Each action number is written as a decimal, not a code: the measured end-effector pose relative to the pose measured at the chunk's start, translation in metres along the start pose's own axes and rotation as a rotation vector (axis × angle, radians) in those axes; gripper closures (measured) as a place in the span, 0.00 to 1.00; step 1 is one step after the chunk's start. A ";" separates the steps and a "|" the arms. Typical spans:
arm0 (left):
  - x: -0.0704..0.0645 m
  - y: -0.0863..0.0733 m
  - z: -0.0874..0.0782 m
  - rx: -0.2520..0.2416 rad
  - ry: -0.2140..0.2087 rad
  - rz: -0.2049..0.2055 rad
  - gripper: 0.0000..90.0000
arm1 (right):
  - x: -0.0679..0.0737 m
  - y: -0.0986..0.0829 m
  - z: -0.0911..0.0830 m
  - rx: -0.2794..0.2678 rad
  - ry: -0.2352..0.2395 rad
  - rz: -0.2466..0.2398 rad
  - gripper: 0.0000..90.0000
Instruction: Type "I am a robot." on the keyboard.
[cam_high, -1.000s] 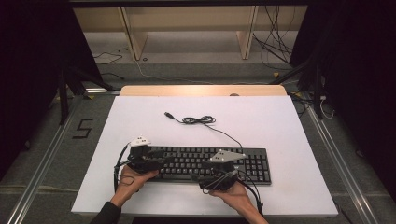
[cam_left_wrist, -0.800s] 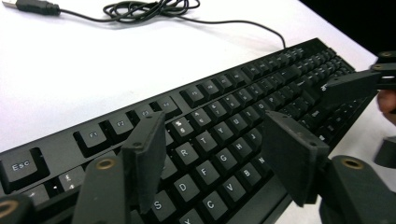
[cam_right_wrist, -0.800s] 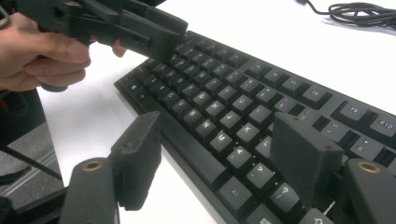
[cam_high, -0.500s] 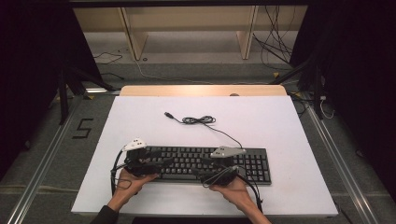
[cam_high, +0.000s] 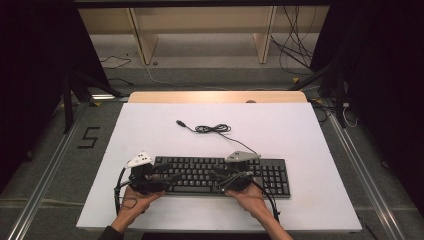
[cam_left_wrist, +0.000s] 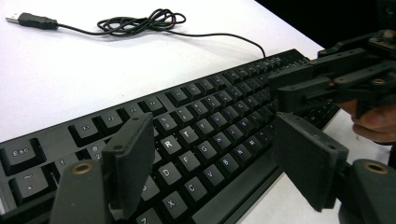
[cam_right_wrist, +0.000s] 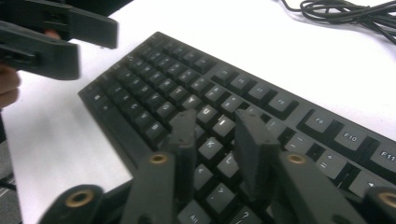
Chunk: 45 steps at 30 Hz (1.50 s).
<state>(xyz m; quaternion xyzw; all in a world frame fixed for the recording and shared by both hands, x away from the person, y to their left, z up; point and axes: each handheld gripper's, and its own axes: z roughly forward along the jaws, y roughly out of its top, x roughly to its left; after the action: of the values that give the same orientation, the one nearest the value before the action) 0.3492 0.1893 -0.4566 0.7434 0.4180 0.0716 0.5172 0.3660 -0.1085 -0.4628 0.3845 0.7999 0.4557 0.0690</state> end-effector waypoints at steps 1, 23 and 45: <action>0.000 0.000 -0.001 -0.002 -0.001 -0.001 0.33 | -0.001 0.000 0.001 0.000 -0.003 0.000 0.83; -0.001 -0.008 -0.005 0.005 0.004 0.012 0.32 | -0.007 0.005 0.023 0.055 -0.061 0.005 1.00; 0.000 -0.010 -0.016 -0.033 0.021 0.026 0.32 | -0.008 0.002 0.032 0.085 -0.094 0.006 1.00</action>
<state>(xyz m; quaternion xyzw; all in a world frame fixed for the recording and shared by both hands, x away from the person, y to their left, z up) 0.3353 0.2018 -0.4580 0.7392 0.4125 0.0929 0.5242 0.3874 -0.0921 -0.4821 0.4103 0.8133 0.4029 0.0887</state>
